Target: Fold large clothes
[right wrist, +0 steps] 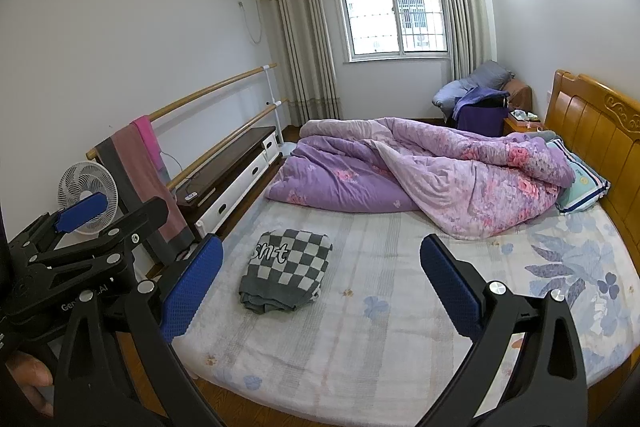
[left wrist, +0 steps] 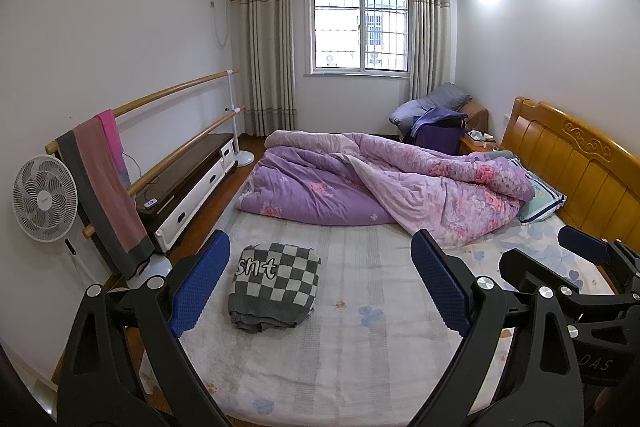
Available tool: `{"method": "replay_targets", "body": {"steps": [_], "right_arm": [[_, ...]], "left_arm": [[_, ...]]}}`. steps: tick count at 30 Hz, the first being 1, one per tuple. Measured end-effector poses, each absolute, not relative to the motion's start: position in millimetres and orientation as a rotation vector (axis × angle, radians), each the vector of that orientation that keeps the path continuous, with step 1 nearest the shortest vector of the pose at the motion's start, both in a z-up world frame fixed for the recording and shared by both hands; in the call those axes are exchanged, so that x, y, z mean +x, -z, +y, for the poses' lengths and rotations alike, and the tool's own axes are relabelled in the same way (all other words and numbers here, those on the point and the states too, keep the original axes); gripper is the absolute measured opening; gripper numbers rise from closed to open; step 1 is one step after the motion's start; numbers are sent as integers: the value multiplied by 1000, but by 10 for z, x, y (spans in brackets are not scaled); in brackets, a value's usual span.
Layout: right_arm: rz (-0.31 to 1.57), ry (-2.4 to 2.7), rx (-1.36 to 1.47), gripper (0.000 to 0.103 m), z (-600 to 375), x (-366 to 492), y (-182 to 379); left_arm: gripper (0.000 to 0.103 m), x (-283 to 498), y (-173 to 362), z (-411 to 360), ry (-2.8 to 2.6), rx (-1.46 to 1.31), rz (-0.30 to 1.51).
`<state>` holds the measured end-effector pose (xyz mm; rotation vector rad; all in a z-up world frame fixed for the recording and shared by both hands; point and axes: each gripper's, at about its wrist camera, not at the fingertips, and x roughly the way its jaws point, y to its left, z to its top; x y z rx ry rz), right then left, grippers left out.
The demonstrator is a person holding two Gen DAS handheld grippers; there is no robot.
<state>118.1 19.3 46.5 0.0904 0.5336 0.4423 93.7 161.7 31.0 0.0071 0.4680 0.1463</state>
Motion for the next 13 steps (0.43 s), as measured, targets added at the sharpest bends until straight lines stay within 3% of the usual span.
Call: {"method": "replay_targets", "body": {"steps": [13], "right_arm": [[626, -465, 76, 95, 736, 1405, -195]], "left_arm": [[95, 1166, -12, 2208, -154, -39, 566]]}}
